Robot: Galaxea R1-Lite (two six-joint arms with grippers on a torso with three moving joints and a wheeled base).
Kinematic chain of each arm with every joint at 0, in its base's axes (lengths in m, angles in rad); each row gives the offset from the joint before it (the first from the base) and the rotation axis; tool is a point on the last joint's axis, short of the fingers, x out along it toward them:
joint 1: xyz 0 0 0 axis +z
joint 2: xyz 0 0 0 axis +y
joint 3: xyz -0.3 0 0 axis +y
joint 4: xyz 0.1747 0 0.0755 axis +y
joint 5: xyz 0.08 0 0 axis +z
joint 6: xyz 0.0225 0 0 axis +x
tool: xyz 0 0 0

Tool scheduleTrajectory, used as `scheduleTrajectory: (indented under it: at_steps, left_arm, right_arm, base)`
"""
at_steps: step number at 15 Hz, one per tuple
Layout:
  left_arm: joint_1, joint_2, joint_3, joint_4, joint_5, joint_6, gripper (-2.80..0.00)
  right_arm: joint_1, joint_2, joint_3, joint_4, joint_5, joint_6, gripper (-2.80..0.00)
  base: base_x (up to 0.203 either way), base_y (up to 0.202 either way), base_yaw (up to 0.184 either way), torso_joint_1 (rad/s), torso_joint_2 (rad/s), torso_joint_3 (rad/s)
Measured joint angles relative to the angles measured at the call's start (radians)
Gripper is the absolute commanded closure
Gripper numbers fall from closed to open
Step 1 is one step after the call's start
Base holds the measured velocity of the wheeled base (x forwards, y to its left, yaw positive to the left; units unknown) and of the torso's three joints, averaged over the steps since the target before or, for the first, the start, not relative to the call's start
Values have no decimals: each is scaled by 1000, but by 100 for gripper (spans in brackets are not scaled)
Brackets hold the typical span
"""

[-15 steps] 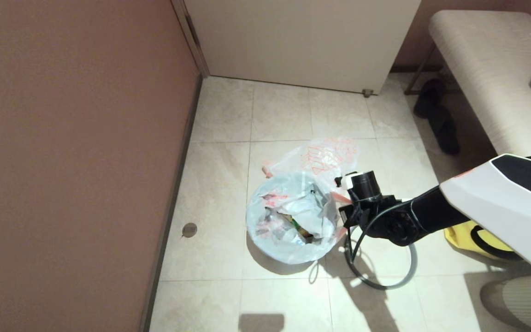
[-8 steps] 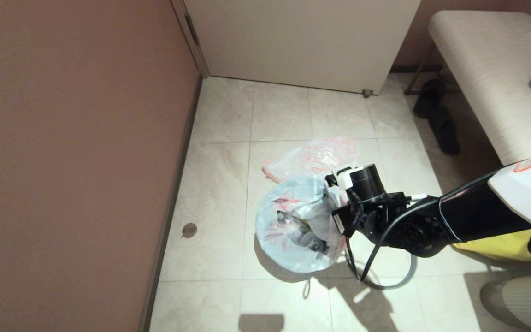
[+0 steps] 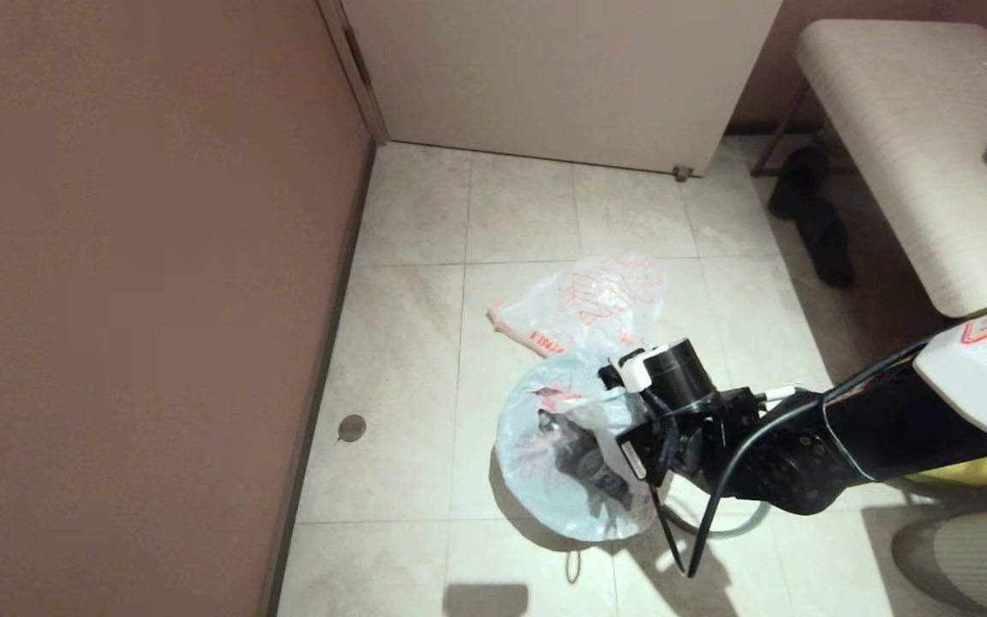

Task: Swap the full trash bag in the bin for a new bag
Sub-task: Place the trash bag on the floor

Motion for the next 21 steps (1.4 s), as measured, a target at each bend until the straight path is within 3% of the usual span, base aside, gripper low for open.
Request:
scheduleTrajectory:
  at_steps: [7,14,21]
  left_arm:
    - [0,0,0,0,-1,0,0]
    - [0,0,0,0,0,0,0]
    - [0,0,0,0,0,0,0]
  right_arm:
    - [-67,223,-42,-239,15,-47,0]
    - [24,246,-155,-248,107,-37,0]
    - [58,31,-152,-37,165,169,0]
  base:
    - [0,0,0,0,0,0]
    - [0,0,0,0,0,0]
    - [0,0,0,0,0,0]
